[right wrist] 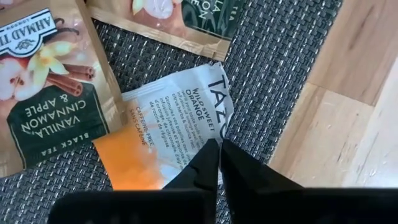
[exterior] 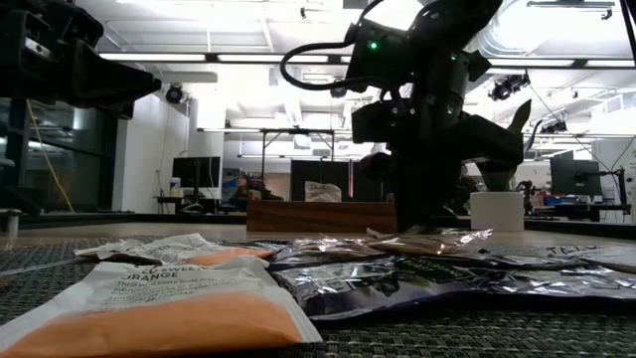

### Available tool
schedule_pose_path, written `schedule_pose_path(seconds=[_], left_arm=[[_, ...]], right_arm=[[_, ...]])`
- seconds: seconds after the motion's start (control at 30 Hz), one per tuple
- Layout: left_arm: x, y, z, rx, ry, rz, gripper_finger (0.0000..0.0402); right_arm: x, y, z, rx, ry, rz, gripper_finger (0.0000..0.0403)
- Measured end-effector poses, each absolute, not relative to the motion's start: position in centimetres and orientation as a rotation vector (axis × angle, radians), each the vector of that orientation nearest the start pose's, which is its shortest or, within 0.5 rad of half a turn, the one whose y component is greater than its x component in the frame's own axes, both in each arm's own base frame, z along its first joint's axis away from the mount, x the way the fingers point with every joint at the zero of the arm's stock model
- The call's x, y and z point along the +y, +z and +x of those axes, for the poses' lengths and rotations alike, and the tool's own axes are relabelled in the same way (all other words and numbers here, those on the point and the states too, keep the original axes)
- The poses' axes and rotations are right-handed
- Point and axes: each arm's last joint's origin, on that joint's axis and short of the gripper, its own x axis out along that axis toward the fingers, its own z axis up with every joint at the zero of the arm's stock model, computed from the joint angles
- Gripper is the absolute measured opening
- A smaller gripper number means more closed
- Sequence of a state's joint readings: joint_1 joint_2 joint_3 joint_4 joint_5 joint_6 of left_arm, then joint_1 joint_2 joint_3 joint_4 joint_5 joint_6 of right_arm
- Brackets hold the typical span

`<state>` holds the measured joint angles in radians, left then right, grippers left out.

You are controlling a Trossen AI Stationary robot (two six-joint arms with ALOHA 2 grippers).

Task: Pick & Place Tea
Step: Put the orange tea bag into the middle compartment of the wooden organizer

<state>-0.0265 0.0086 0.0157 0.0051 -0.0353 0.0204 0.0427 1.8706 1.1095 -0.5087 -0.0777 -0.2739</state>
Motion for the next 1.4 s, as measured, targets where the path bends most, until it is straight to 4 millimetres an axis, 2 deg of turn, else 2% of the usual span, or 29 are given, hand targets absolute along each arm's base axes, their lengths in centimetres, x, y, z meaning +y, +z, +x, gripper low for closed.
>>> schedule_pose_path(seconds=[0.23,0.53,0.67,1.03,1.4], left_arm=[[-0.2,16.9,9.7,-0.012,0.009,0.02,0.0082],[-0.2,16.9,9.7,-0.012,0.009,0.02,0.0082],[-0.2,16.9,9.7,-0.012,0.009,0.02,0.0082],[-0.2,16.9,9.7,-0.012,0.009,0.02,0.0082],[-0.2,16.9,9.7,-0.012,0.01,0.02,0.0082]], right_arm=[[1.9,14.2,34.5,1.25,0.218,-0.258,0.0005],[1.7,16.8,34.8,1.223,0.164,-0.293,0.0001],[1.4,17.9,35.2,1.201,0.037,-0.377,0.0001],[0.2,19.2,36.4,1.082,-0.386,-0.598,0.0001],[-2.0,20.2,37.2,1.002,-0.588,-0.681,0.0]])
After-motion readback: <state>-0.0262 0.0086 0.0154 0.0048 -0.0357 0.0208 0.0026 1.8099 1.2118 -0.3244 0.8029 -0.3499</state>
